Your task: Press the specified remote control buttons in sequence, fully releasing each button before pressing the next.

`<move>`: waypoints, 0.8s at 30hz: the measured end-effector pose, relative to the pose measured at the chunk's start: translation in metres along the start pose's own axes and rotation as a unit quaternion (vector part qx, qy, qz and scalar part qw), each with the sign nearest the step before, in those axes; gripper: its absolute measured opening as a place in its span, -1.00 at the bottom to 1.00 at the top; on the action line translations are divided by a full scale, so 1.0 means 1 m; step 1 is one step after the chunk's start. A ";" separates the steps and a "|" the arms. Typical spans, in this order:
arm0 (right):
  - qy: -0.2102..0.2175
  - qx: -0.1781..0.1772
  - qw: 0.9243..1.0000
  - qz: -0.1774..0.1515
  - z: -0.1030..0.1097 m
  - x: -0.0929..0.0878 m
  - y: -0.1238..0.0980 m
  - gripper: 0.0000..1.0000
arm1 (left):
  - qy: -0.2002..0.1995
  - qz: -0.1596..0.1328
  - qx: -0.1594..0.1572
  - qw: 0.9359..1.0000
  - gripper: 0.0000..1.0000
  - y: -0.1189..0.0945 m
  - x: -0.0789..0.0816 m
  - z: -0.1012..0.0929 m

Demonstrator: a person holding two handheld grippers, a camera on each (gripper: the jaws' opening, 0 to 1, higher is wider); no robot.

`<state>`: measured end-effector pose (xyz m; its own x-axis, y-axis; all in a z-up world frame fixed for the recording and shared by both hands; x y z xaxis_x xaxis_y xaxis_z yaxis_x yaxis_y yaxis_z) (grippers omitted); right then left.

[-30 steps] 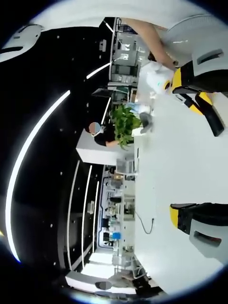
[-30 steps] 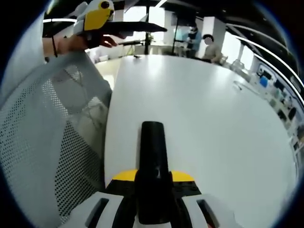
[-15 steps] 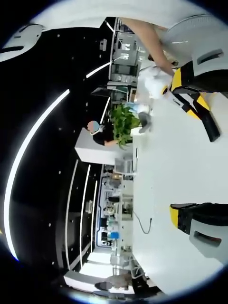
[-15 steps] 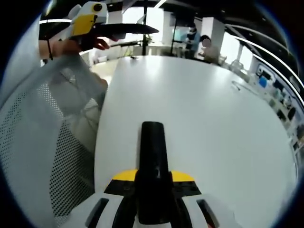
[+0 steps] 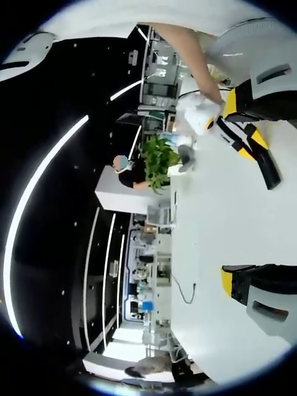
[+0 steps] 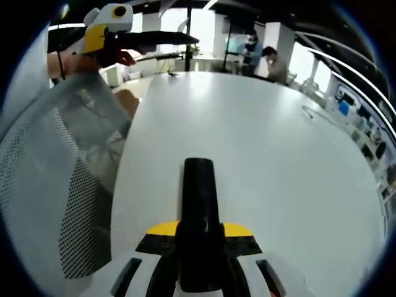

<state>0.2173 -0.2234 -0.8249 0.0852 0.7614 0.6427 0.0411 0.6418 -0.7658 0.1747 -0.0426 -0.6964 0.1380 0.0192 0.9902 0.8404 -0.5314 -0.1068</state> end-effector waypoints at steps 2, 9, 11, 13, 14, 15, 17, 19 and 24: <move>0.000 0.000 1.000 0.001 -0.002 0.001 0.000 -0.58 | 0.000 0.001 0.001 1.000 1.00 0.000 0.000 0.000; 0.000 0.000 1.000 0.000 -0.010 0.002 0.002 -0.58 | -0.003 0.001 -0.001 1.000 1.00 0.000 0.000 0.000; 0.002 -0.001 1.000 -0.002 -0.012 0.003 0.002 -0.58 | 0.000 0.004 -0.001 1.000 1.00 0.000 -0.001 0.000; 0.005 -0.002 1.000 -0.004 -0.015 0.004 0.002 -0.58 | 0.003 0.006 -0.002 1.000 1.00 0.000 -0.002 -0.001; 0.005 -0.002 1.000 -0.004 -0.016 0.004 0.003 -0.58 | 0.003 0.006 -0.002 1.000 1.00 0.001 -0.002 -0.001; 0.005 -0.002 1.000 -0.004 -0.018 0.005 0.003 -0.58 | 0.003 0.006 -0.003 1.000 1.00 0.001 -0.002 -0.001; 0.006 -0.002 1.000 -0.004 -0.020 0.005 0.003 -0.58 | 0.003 0.007 -0.003 1.000 1.00 0.001 -0.002 -0.001; 0.008 -0.002 1.000 -0.005 -0.023 0.006 0.004 -0.58 | 0.002 0.006 -0.003 1.000 1.00 0.001 -0.002 -0.001; 0.013 -0.003 1.000 -0.006 -0.030 0.007 0.005 -0.58 | -0.001 0.005 -0.002 1.000 1.00 0.001 -0.002 0.000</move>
<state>0.2478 -0.2179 -0.8252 0.1103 0.7509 0.6511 0.0486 0.6502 -0.7582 0.1750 -0.0432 -0.6980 0.1480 0.0152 0.9889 0.8370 -0.5345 -0.1170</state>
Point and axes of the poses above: the point that each gripper's makers call its tool centre point, and the gripper's own axes: y roughly forward along the fingers, z roughly to its left, x roughly out of its top, the point moved 5 cm from there along -y, roughly backward along the fingers, and after that the axes turned 5 degrees about x, right-handed, at the moved point
